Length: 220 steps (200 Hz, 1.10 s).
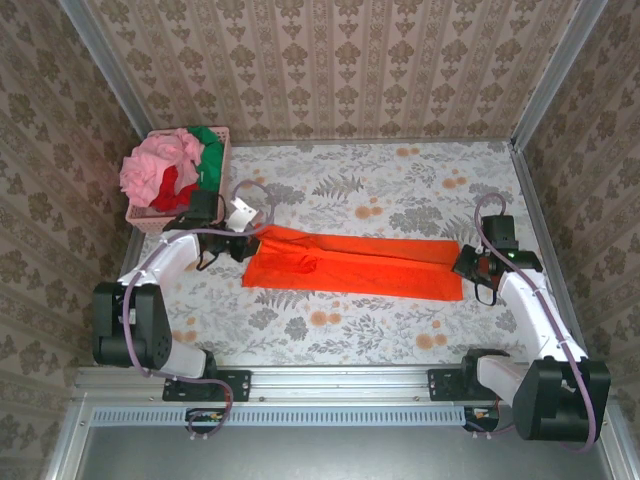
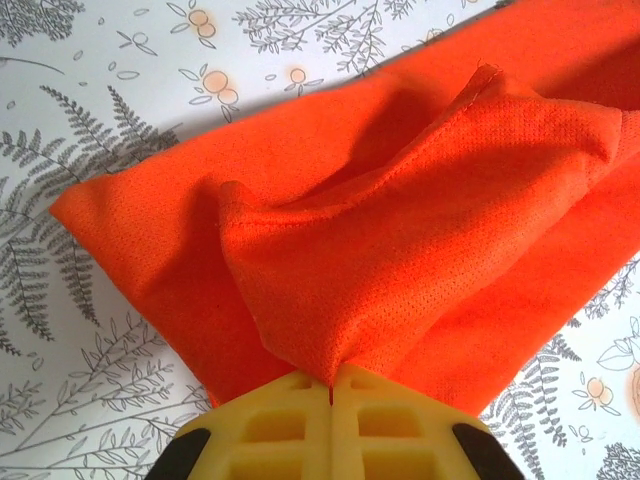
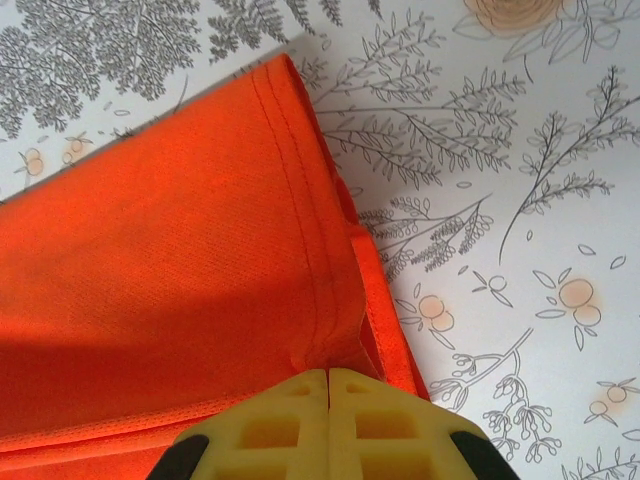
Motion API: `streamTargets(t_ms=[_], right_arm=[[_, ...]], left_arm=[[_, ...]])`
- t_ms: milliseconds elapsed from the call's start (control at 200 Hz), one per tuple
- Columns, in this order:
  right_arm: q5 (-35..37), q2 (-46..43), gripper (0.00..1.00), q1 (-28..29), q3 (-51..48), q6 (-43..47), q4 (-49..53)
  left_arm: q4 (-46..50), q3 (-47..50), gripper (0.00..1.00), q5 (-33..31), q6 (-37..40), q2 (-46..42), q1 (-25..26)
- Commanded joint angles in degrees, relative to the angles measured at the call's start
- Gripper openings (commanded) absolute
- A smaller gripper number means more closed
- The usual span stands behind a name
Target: Fold and stack the t-shirts
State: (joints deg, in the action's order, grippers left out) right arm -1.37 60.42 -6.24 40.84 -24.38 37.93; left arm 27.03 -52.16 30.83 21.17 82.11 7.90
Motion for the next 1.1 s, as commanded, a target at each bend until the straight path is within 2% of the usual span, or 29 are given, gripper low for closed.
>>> streamTargets(t_ms=[0, 345, 600, 825, 955, 975, 1010, 1045, 1095], right_arm=[[0.62, -2.25, 0.0, -0.44, -1.71, -1.08, 2.22], [1.46, -4.61, 0.0, -0.44, -0.58, -0.73, 4.1], [0.66, -2.07, 0.0, -0.46, -5.72, -1.87, 0.24], [0.57, 4.76, 0.0, -0.79, -4.65, -2.1, -1.02], [0.84, 5.34, 0.0, -0.79, -4.3, -2.41, -0.91], [0.9, 5.09, 0.0, -0.79, -4.28, -2.49, -0.85], [0.97, 4.4, 0.11, -0.79, -4.19, -2.64, -0.8], [0.81, 3.3, 0.24, -0.79, -3.96, -2.66, -0.7], [0.38, 1.31, 0.44, -0.79, -3.67, -2.42, -0.7]], left_arm=[[1.58, 1.18, 0.0, -1.62, -1.72, -3.18, 0.39], [3.22, 3.62, 0.0, -2.37, -3.6, -7.62, 1.45], [6.27, 3.38, 0.0, -7.32, -3.07, -2.97, 4.56], [9.81, 3.26, 0.0, -13.06, -2.88, -0.85, 7.24], [11.85, 2.91, 0.0, -15.28, -2.93, -0.14, 8.48], [12.11, 2.75, 0.02, -15.69, -3.04, -0.04, 8.51], [11.98, 2.48, 0.12, -17.61, -4.22, 0.03, 8.82], [11.24, 2.25, 0.37, -20.42, -6.15, -0.33, 9.41], [9.5, 2.62, 0.59, -22.03, -7.95, -1.62, 9.84]])
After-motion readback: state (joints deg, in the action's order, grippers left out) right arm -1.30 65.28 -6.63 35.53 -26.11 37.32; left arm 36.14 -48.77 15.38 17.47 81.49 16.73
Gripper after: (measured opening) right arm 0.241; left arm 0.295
